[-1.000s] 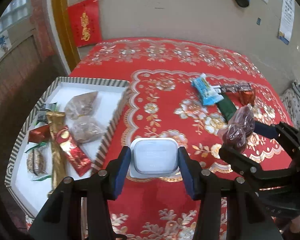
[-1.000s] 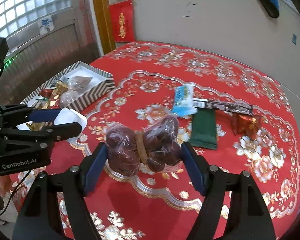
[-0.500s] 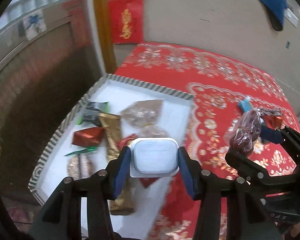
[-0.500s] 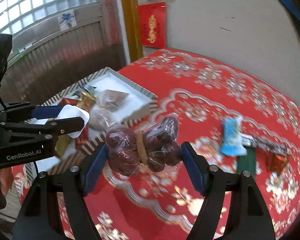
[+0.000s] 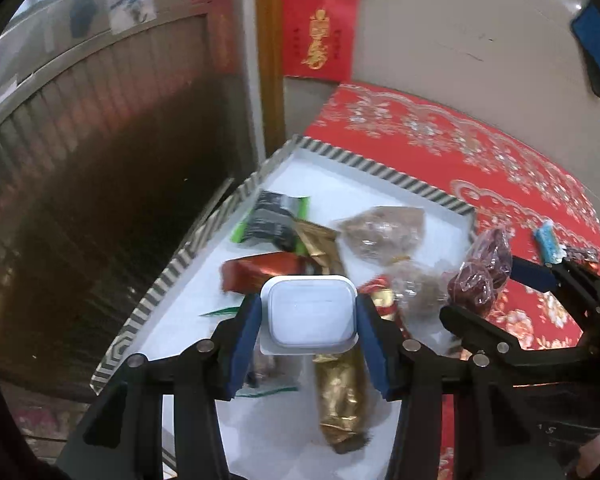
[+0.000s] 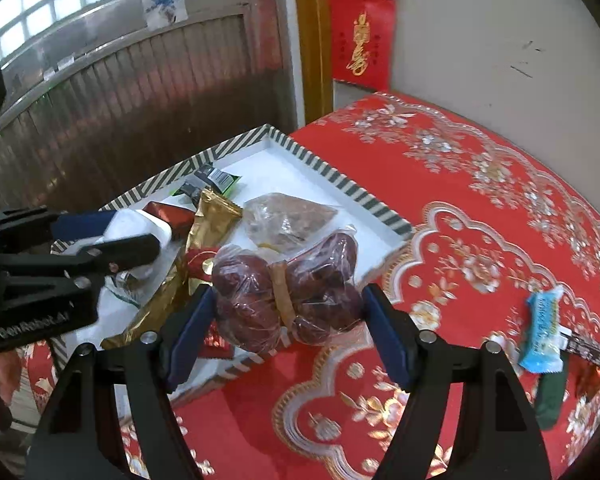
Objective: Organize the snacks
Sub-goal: 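Carry the white tub and bag of dates into the white tray and release both, then move both open tools back to the remaining snacks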
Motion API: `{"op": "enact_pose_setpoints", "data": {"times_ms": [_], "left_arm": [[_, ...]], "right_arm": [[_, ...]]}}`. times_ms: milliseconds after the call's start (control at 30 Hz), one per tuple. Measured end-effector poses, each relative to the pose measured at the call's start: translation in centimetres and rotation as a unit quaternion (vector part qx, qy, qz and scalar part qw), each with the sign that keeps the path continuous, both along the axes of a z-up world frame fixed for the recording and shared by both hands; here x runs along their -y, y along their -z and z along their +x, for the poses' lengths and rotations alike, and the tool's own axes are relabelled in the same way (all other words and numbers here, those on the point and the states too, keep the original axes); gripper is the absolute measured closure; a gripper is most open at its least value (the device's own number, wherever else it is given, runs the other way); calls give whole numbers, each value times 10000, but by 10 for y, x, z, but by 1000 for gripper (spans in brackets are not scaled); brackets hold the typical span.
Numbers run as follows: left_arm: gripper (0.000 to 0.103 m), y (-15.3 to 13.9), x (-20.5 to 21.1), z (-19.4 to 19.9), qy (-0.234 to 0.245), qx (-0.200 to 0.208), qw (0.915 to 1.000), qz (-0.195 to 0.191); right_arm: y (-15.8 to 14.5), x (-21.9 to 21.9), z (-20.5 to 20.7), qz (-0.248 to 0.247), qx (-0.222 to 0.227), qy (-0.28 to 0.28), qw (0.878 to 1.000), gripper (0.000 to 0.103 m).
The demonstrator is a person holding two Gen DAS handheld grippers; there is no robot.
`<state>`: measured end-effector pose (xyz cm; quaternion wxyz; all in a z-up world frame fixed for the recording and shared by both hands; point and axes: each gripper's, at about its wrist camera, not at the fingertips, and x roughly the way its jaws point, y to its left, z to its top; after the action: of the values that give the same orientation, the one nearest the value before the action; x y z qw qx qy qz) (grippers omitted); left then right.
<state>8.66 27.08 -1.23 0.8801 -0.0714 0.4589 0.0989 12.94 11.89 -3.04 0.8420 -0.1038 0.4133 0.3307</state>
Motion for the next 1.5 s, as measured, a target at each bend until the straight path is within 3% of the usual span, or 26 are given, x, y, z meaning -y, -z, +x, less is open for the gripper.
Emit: {"op": "enact_pose_setpoints", "data": {"times_ms": [367, 667, 933, 1100, 1233, 1500], "left_arm": [[54, 18, -18, 2, -243, -107, 9996, 84], [54, 29, -22, 6, -400, -206, 9989, 134], [53, 31, -27, 5, -601, -201, 9978, 196], [37, 21, -21, 0, -610, -69, 9978, 231], [23, 6, -9, -8, -601, 178, 9974, 360], [19, -16, 46, -21, -152, 462, 9972, 564]], "right_arm": [[11, -32, 13, -160, -51, -27, 9999, 28], [11, -55, 15, -466, 213, -82, 9987, 27], [19, -54, 21, -278, -82, -184, 9994, 27], [1, -39, 18, 315, -133, -137, 9993, 27], [-13, -19, 10, 492, -64, -20, 9988, 21], [-15, 42, -3, 681, -277, 289, 9969, 20]]}}
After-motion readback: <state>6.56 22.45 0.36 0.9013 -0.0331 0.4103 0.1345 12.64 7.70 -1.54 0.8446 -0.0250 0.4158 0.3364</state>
